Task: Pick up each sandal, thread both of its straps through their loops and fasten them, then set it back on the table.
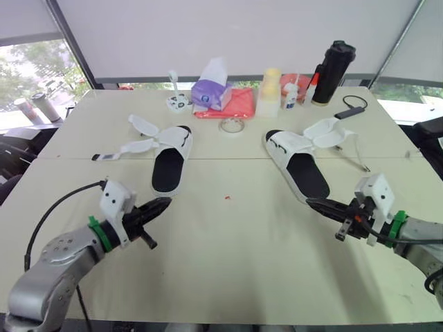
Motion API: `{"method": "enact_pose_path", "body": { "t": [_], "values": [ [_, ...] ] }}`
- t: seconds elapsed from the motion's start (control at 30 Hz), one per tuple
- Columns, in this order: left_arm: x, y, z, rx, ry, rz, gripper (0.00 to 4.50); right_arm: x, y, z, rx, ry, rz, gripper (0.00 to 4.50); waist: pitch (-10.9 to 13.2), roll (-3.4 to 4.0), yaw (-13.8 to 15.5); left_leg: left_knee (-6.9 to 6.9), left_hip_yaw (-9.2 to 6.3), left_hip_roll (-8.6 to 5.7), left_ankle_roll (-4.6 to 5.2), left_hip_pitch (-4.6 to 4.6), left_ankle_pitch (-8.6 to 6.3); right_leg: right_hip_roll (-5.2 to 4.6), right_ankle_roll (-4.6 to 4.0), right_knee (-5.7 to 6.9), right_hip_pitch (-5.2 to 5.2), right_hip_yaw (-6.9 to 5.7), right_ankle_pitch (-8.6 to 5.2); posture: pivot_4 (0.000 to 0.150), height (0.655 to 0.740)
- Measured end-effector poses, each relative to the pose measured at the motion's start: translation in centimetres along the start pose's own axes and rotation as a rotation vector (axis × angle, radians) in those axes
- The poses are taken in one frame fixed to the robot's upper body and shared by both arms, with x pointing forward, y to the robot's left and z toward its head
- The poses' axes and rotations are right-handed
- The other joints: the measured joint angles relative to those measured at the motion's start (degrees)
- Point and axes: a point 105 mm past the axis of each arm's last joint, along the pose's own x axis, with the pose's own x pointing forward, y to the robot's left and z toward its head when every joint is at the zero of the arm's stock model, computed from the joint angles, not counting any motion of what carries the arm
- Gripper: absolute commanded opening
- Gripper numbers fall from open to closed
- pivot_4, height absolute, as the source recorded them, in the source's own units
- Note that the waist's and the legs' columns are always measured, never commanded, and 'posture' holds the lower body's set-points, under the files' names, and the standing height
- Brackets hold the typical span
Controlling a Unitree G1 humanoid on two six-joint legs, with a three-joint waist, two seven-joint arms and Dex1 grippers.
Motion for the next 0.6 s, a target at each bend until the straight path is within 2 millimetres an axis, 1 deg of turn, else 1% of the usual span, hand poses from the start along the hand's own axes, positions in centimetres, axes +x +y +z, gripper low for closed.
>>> {"method": "enact_pose_path", "body": {
  "t": [0.1, 0.33, 0.6],
  "values": [
    [-0.1, 0.0, 0.3, 0.003, 0.006, -0.010, 0.03, 0.1, 0.0, 0.6, -0.019, -0.017, 0.004, 0.02, 0.0, -0.05, 0.1, 0.06, 0.01, -0.02, 0.00, 0.00, 0.00, -0.02, -0.13, -0.02, 0.05, 0.00, -0.04, 0.150, 0.7400],
    [0.4, -0.2, 1.4, 0.015, -0.030, -0.032, 0.03, 0.3, -0.1, 0.8, -0.015, -0.015, -0.002, 0.02, 0.0, -0.05, -0.1, 0.01, 0.02, 0.00, 0.00, 0.00, 0.00, 0.00, -0.09, -0.02, 0.00, 0.01, -0.02, 0.150, 0.7400],
    [0.7, -0.4, 1.2, 0.007, -0.026, -0.034, 0.03, 0.3, 0.1, 0.9, -0.022, -0.013, -0.008, 0.02, 0.0, -0.05, -0.1, 0.02, 0.03, 0.00, 0.00, 0.00, 0.00, -0.01, -0.05, -0.02, 0.00, 0.02, 0.00, 0.150, 0.7400]
  ]
}}
